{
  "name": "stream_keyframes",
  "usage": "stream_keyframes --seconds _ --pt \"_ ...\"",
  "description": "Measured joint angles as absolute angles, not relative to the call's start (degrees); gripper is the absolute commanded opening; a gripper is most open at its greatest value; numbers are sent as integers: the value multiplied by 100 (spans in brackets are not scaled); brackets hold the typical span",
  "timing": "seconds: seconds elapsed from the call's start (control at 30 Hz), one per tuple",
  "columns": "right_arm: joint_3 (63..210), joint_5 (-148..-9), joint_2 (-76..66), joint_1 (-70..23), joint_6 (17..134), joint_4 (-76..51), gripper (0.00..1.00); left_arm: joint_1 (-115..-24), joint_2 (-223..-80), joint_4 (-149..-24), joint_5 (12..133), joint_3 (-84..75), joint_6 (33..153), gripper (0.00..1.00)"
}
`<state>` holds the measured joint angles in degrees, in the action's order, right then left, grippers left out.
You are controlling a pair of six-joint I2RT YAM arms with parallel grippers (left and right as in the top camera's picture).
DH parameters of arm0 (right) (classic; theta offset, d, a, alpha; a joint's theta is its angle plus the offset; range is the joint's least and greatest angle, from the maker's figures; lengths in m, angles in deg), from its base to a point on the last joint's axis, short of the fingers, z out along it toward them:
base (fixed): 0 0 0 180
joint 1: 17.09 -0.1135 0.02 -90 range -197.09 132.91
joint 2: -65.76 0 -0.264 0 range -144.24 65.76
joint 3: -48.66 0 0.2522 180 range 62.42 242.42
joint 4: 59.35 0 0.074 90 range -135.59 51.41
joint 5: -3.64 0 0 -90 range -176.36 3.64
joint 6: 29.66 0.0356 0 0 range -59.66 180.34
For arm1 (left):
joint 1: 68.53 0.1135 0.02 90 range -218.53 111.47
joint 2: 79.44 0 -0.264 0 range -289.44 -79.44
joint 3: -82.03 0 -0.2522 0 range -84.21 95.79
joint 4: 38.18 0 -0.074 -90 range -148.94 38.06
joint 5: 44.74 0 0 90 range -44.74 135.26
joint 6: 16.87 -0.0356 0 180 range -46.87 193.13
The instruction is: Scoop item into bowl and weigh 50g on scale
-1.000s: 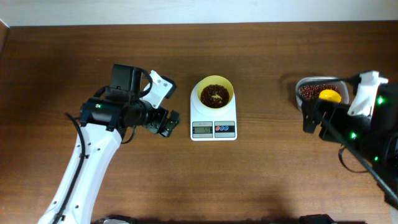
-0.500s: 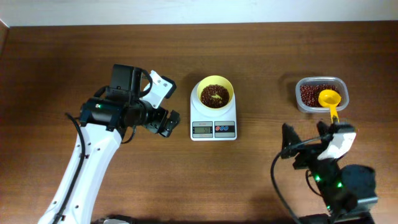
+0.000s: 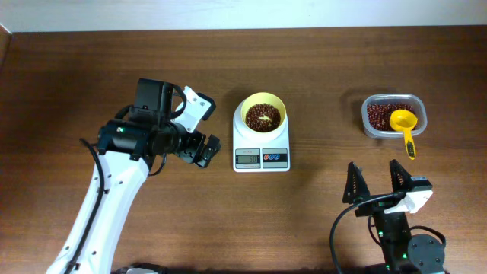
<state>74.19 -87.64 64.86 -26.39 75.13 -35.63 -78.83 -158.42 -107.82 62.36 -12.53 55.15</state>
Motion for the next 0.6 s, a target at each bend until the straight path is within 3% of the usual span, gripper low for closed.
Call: stream_keyframes --seconds 0.13,0.3,0.6 --pt "7330 -8899 6486 -2652 7163 -3640 99 -7883 -15842 -10782 6236 -1253 5515 99" --pt "6429 -8956 6497 -2656 7036 -4744 99 -7883 -15842 -10782 6236 -1253 5515 99" --pt "6302 -8958 6497 -2656 6455 -4503 99 -7883 -15842 -10779 6234 -1253 5515 99"
